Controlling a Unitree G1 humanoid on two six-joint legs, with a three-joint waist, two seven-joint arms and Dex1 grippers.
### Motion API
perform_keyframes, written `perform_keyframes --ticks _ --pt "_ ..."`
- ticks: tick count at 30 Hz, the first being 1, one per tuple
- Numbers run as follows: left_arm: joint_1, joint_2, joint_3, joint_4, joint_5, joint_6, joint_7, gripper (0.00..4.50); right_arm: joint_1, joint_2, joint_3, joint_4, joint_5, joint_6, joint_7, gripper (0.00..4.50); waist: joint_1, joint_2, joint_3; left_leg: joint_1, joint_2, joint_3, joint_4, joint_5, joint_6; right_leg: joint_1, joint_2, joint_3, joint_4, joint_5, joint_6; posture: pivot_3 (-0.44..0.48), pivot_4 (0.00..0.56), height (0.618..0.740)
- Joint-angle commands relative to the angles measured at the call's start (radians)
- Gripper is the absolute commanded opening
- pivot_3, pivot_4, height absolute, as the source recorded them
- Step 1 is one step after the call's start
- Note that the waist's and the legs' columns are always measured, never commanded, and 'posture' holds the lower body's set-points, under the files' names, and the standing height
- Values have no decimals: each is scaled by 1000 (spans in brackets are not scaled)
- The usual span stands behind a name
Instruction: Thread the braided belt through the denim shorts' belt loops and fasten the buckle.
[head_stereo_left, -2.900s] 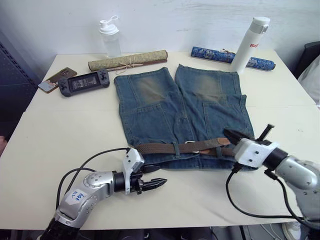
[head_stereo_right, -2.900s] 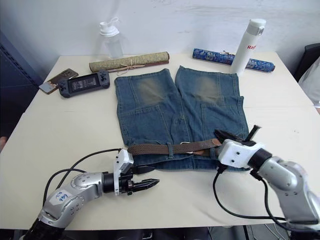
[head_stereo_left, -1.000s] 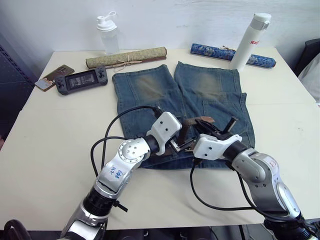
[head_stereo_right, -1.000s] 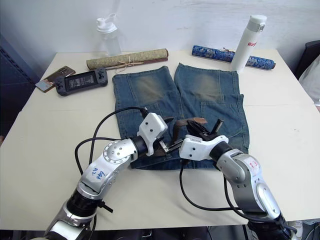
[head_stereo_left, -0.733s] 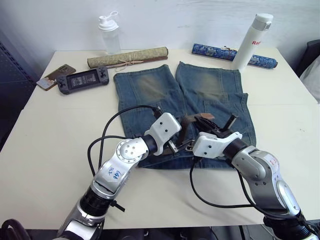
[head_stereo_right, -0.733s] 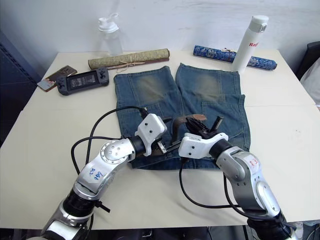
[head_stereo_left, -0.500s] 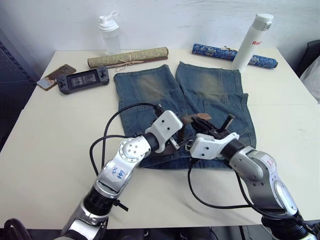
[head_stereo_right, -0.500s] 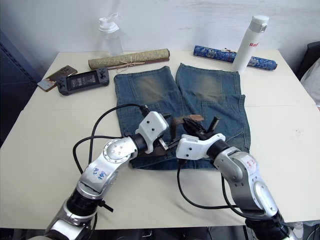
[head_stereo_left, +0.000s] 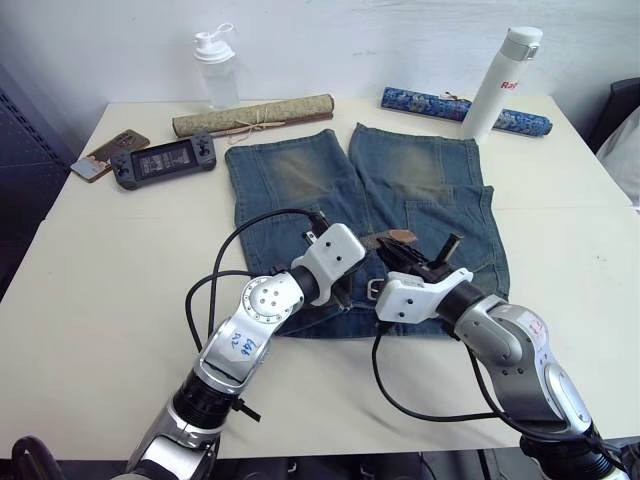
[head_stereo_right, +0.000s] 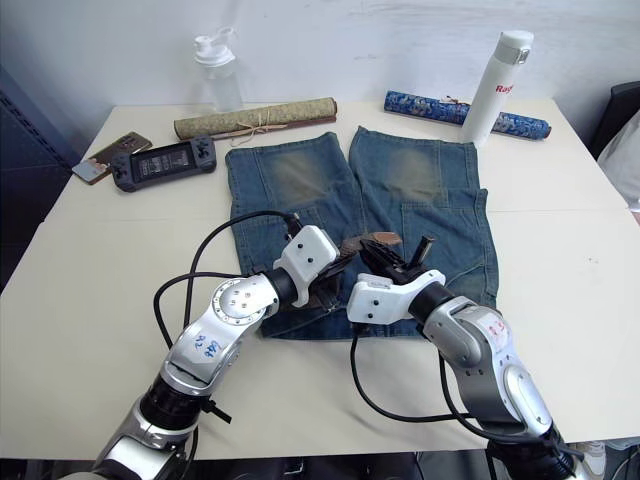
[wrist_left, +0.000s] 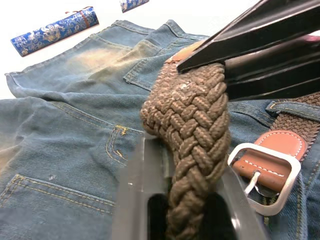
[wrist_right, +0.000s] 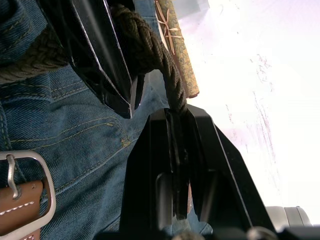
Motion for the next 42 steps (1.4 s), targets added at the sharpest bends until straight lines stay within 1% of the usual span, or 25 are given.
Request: perform_keyframes --ticks 1,4,9,10,11,12,13,14,15,19,22,26,28,32,37,40,41,42 --pt "-16 -9 3 -25 14 -36 -7 36 6 31 -14 -52 23 29 8 0 0 0 0 0 0 0 0 0 0 0 0 0 0 0 0 0 150 717" --pt "-12 -19 9 -21 9 -39 -10 36 11 50 -21 -56 45 64 27 0 0 0 0 0 0 0 0 0 0 0 0 0 0 0 0 0 150 717" --pt "-5 -48 35 -16 -18 -19 -11 36 1 71 -72 -72 94 119 20 0 0 0 0 0 0 0 1 0 0 0 0 0 1 0 0 0 150 717" --pt "-2 -54 42 -14 -26 -15 -12 0 -3 78 -87 -79 109 132 17 845 0 0 0 0 0 0 1 0 0 0 0 0 1 0 0 0 150 717" --pt "4 -67 55 -11 -46 -4 -14 0 -8 86 -110 -85 132 151 16 1164 1 0 0 0 0 0 1 0 0 0 0 0 1 0 0 0 150 717" --pt "8 -76 65 -10 -60 4 -16 0 -11 91 -125 -89 147 164 17 1631 1 0 0 0 0 0 1 0 0 0 0 0 1 0 0 0 150 717" --pt "8 -77 71 -4 -68 8 -22 0 -6 89 -150 -99 189 180 39 2158 1 0 0 0 0 0 1 0 1 0 -1 0 2 0 0 0 150 717" --pt "10 -85 85 1 -83 18 -26 0 -1 90 -183 -113 237 201 57 2591 1 0 0 0 0 0 2 0 1 0 -1 0 2 0 0 0 150 717" --pt "10 -97 105 7 -102 35 -24 0 5 89 -221 -132 293 233 83 3146 1 0 0 0 0 0 2 0 1 0 -1 0 2 0 0 0 150 717" --pt "13 -129 166 21 -172 83 -31 0 40 67 -340 -196 483 382 179 3146 1 0 0 0 0 0 2 0 1 1 -1 0 2 0 0 0 150 717" --pt "14 -146 191 24 -210 112 -39 0 58 61 -393 -228 582 464 205 3146 1 0 0 0 0 -1 2 -1 2 1 -1 0 2 0 0 0 150 717" --pt "40 -210 282 1 -353 143 -61 0 83 104 -466 -280 819 781 243 3146 0 0 0 0 0 -1 2 -1 2 1 -1 0 2 0 0 0 150 717" --pt "57 -229 327 -22 -435 158 -81 0 74 98 -461 -289 877 875 237 3146 0 0 0 0 0 -2 2 -1 2 1 -1 0 2 0 0 0 150 717" --pt "114 -193 379 -54 -560 191 -151 0 62 51 -426 -262 906 933 203 3146 -2 0 0 0 0 -1 2 -1 2 1 -2 0 1 0 0 0 150 717" --pt "155 -135 383 -82 -607 204 -167 0 74 30 -387 -232 925 919 165 3146 0 0 0 0 -1 -1 2 -1 2 1 -2 0 -1 0 0 0 150 717" --pt "154 -133 381 -76 -612 203 -138 0 74 42 -351 -211 924 899 128 2386 1 0 0 0 -2 -1 3 -1 3 1 -3 0 -1 0 0 0 150 717" --pt "152 -132 379 -74 -612 201 -133 0 74 44 -339 -205 923 893 118 1848 1 0 0 0 -2 -1 3 -2 3 1 -3 0 -1 0 0 0 150 717" --pt "148 -137 378 -69 -612 199 -125 0 74 60 -324 -199 928 889 103 1474 0 0 0 0 -2 -1 3 -2 3 1 -3 0 -1 0 0 0 150 717"
